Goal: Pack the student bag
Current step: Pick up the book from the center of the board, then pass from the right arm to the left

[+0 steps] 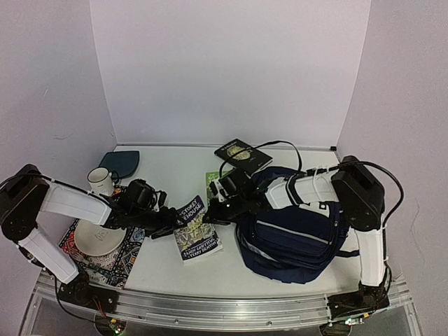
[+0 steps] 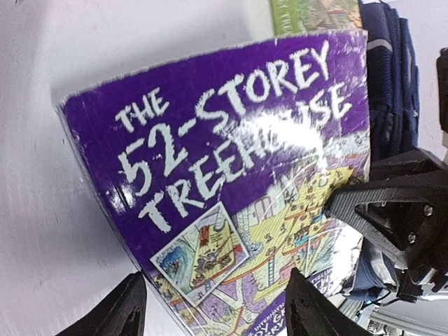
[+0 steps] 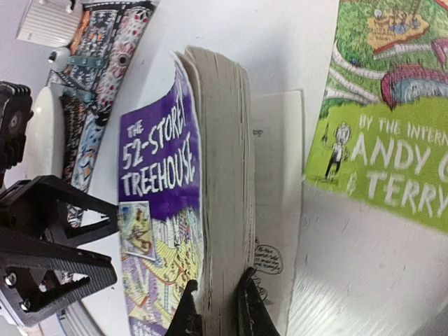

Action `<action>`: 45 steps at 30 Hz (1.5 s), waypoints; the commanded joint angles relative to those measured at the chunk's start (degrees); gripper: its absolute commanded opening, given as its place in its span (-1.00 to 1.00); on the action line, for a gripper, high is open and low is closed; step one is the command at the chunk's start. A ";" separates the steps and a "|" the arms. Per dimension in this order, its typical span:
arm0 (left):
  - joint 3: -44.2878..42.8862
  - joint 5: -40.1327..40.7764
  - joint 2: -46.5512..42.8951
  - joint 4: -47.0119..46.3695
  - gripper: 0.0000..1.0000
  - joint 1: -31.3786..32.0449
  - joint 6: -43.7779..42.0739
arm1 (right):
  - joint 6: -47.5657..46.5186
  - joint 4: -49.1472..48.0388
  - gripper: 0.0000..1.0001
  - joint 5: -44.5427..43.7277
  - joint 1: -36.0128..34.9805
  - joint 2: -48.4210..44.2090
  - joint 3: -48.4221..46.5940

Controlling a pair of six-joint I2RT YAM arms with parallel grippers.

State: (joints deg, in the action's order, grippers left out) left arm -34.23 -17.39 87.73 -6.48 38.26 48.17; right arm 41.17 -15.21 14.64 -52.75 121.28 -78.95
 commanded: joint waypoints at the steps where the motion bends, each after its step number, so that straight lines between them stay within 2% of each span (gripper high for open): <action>1: 0.16 2.02 -5.74 -3.72 0.38 0.34 1.28 | 1.95 -4.72 -1.00 3.79 -0.51 -7.00 3.83; 14: 3.86 7.28 -20.51 -5.39 0.64 0.41 3.93 | 5.51 -15.04 -1.00 -2.07 0.86 -24.51 13.97; 22: 7.94 4.14 -25.72 -17.07 0.72 0.61 7.27 | 8.17 -21.07 -1.00 -12.25 1.00 -36.34 21.50; 31: 8.98 3.65 -21.62 -34.07 0.77 5.21 8.96 | 11.59 -29.31 -1.00 -19.19 1.01 -42.78 26.52; 35: 5.73 6.49 -17.80 -36.82 0.81 10.04 7.04 | 12.85 -32.46 -1.00 -20.64 0.98 -43.80 27.85; 39: 5.57 11.23 -14.85 -38.88 0.85 12.09 9.07 | 13.18 -35.43 -1.00 -21.16 0.99 -44.57 28.05; 45: 3.96 8.86 -8.26 -48.87 0.89 13.05 11.63 | 14.47 -38.42 -1.00 -21.72 1.03 -44.33 28.50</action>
State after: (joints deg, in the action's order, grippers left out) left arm -26.77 -8.58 75.76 -44.72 50.37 58.33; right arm 53.83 -42.21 -5.48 -51.79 80.14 -49.84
